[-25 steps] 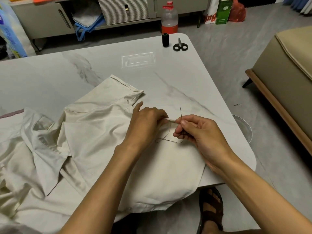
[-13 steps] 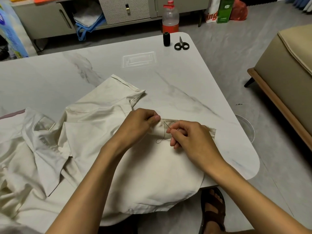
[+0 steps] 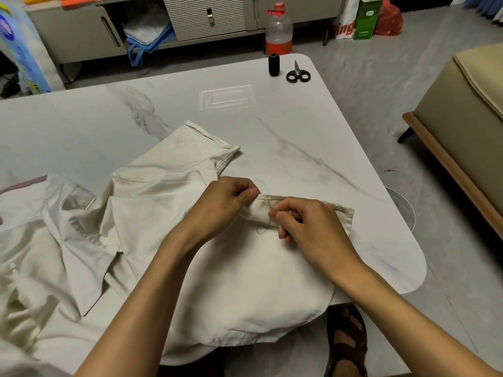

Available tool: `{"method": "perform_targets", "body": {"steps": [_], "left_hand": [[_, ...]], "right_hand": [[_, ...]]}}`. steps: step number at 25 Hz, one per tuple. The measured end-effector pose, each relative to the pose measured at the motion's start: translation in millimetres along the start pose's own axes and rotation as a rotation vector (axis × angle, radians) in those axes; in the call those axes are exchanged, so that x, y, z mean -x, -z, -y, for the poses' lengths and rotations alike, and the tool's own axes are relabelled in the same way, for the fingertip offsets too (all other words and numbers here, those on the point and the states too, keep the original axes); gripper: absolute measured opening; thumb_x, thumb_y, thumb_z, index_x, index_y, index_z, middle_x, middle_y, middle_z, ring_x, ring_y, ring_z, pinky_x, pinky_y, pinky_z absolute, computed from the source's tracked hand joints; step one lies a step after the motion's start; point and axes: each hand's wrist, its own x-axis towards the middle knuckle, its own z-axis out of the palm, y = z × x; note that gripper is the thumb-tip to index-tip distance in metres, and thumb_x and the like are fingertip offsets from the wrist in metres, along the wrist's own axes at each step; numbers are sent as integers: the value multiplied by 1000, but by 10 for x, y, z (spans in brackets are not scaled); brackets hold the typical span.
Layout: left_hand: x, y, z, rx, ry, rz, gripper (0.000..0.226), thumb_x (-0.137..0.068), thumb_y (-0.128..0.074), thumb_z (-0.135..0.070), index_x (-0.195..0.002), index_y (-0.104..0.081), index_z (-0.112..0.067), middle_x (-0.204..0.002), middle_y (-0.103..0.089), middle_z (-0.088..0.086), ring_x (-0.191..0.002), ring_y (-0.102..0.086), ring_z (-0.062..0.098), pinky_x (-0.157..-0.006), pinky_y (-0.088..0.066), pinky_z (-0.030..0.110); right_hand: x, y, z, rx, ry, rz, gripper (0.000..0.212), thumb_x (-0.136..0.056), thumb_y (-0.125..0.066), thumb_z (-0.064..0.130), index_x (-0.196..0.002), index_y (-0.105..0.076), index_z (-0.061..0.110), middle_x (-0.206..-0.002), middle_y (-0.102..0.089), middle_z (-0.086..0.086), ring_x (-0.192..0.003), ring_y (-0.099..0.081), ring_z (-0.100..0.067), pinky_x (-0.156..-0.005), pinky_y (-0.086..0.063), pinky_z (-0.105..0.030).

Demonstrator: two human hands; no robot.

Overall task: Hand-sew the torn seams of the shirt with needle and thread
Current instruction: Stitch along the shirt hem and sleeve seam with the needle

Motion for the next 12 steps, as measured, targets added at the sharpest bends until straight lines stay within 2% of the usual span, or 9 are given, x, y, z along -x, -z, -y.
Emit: {"method": "perform_targets", "body": {"steps": [4,9,12], "left_hand": [[1,13,36,11,-15,3,25,-101,-54,-18,-80,-67,-11,-82,-65,19,-72,-51,15,-74,-40,35],[6,15,32,14,-12,2,26,-101,-55,-17,-78,-67,-14,-75,-63,11,-71,-51,14,-73,-40,35],[10,14,27,7,-17,-1,25,-101,-55,-17,-80,-67,-12,-81,-65,16,-71,-51,14,-73,-41,35]], "right_hand": [[0,-9,12,-3,14,4,20,-91,-57,12,-78,-72,15,-58,-64,1,-58,-60,-14,-61,-47,-29],[7,-13,14,-14,16,9,20,-91,-57,11,-79,-72,16,-58,-64,1,-57,-59,-14,-59,-46,-28],[11,-15,11,-12,16,9,20,-91,-57,11,-79,-72,17,-58,-64,0,-56,-58,-14,-56,-44,-25]]}}
